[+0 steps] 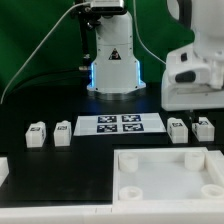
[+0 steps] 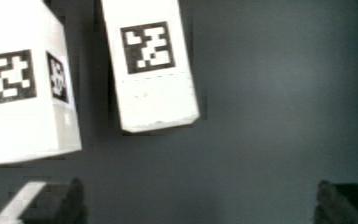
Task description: Assemble one leg
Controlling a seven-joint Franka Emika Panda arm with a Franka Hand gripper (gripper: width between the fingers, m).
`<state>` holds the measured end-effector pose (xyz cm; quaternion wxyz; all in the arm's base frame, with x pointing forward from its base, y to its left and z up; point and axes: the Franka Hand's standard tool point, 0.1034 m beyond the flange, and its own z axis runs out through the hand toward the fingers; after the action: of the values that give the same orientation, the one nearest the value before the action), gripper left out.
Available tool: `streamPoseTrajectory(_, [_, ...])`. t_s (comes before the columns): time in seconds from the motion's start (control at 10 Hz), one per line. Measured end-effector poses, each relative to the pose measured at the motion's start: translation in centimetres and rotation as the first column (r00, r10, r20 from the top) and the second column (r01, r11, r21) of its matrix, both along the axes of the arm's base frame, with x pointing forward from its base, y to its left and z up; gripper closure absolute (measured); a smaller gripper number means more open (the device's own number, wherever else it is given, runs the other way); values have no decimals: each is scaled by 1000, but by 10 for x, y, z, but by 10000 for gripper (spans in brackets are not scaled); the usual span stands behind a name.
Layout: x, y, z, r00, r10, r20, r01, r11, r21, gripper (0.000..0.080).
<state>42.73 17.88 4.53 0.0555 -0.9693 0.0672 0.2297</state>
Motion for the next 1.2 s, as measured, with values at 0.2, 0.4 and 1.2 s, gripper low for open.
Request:
streamPoseTrajectory(0.2, [-7,-2,-4,982,9,-189,-7,1000,11,150])
streamPoseTrajectory(0.4, [-9,-4,-6,953,23,-301,-16,1000,24,150])
streamPoseTrajectory(1.2, [-43,10,-36,950,28,-311,-30,1000,-1,150])
